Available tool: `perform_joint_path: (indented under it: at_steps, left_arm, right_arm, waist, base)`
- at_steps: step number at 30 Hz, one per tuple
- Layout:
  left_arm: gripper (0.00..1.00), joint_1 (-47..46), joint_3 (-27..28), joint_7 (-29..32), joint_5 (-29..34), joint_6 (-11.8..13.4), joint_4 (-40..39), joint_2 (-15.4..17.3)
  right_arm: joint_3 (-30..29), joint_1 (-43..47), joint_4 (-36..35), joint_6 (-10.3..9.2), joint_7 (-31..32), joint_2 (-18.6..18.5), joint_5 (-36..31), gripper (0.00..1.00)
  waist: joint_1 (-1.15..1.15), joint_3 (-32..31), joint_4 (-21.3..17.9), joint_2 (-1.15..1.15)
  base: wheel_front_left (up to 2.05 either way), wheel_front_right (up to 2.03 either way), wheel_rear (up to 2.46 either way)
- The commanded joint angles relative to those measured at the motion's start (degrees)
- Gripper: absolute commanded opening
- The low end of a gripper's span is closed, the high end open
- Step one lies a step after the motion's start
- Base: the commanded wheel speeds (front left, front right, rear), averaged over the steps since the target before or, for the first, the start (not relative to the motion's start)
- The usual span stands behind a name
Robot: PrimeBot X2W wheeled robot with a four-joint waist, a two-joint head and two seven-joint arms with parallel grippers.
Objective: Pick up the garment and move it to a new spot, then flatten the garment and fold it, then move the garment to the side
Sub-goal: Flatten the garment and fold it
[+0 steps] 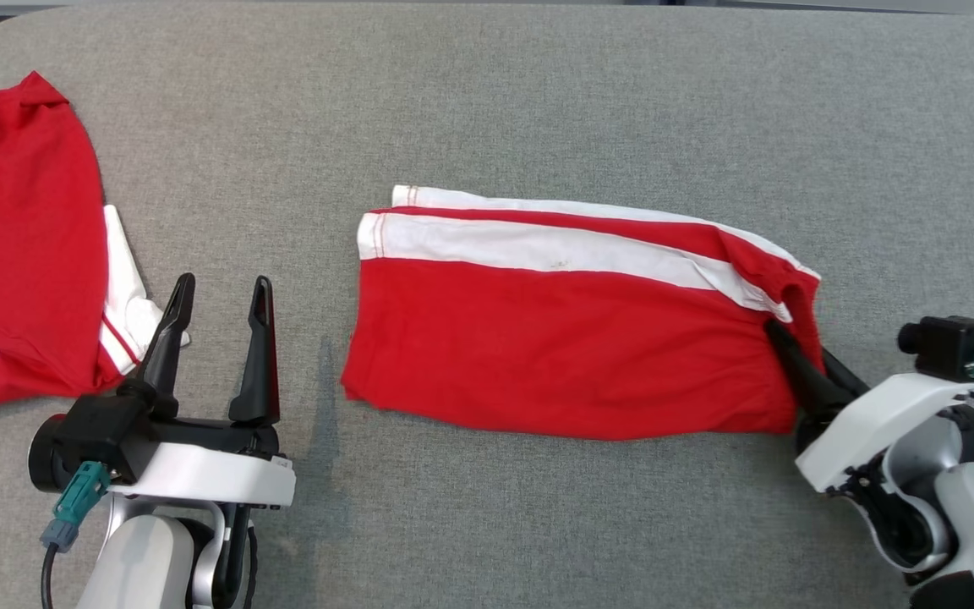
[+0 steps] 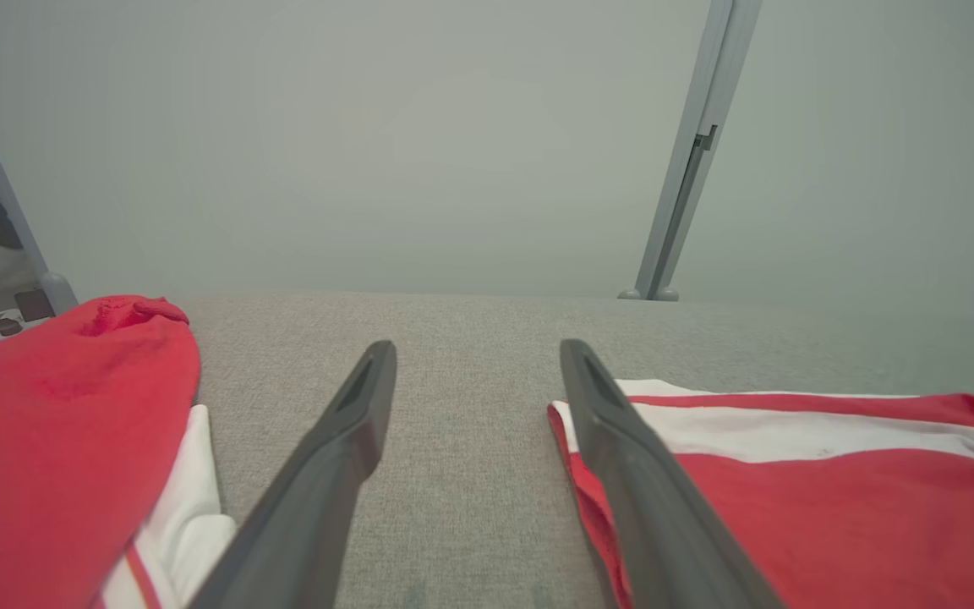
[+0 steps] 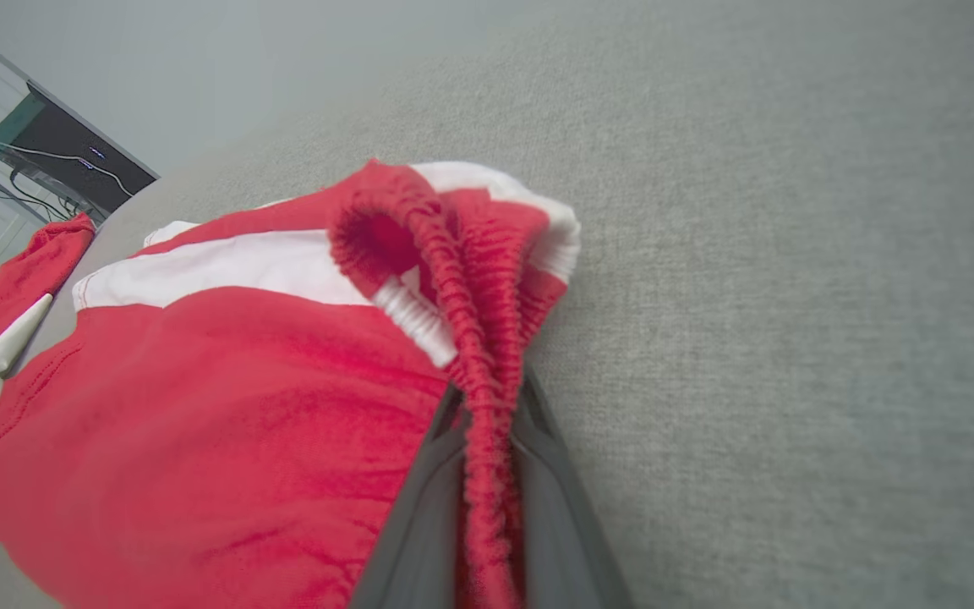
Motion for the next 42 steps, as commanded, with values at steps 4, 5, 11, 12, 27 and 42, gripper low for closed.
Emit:
perform_joint_path:
  at_steps: [4, 5, 11, 12, 27, 42]
  left_arm:
    - [1.0, -0.22, 0.88, -0.23, 0.56, -0.46, -0.07, -0.19]
    - [1.0, -0.09, 1.04, -0.23, 0.58, -0.5, -0.09, -0.29]
    - [1.0, 0.32, 1.78, -0.24, 0.79, -0.74, -0.24, -1.1]
    - [1.0, 0.32, 1.89, -0.24, 0.84, -0.8, -0.24, -1.21]
    - [1.0, -0.1, 2.03, -0.24, 1.68, -1.93, 0.62, -2.84]
    - [1.0, -2.7, 1.75, -0.24, 2.33, -3.53, 1.12, -5.14]
  right_arm:
    - [-0.87, 1.5, -2.59, -0.01, 1.99, -4.45, 5.86, 0.0]
    - [-1.39, 1.77, -3.17, -0.01, 2.33, -5.36, 6.96, 0.0]
    - [-2.75, 1.49, -6.11, 0.01, 6.63, -9.01, 11.99, 0.0]
    - [-3.0, 1.17, -6.88, 0.01, 7.84, -8.88, 13.71, 0.0]
    - [-5.56, -3.96, -13.82, 0.02, 24.23, -0.49, 36.23, 0.0]
    - [0.76, -12.76, -1.21, 0.06, 22.72, 7.87, 31.47, 0.0]
  waist:
    - [0.0, -0.29, -0.09, 0.0]
    - [0.0, -0.34, -0.14, 0.0]
    - [0.0, -0.4, -0.33, 0.0]
    - [0.0, -0.37, -0.36, 0.0]
    - [0.0, -0.82, 1.46, 0.0]
    - [0.0, 0.89, 8.62, 0.0]
  base:
    - [0.0, 0.0, 0.0]
    - [0.0, 0.0, 0.0]
    - [0.0, 0.0, 0.0]
    - [0.0, 0.0, 0.0]
    - [0.0, 0.0, 0.0]
    - [0.0, 0.0, 0.0]
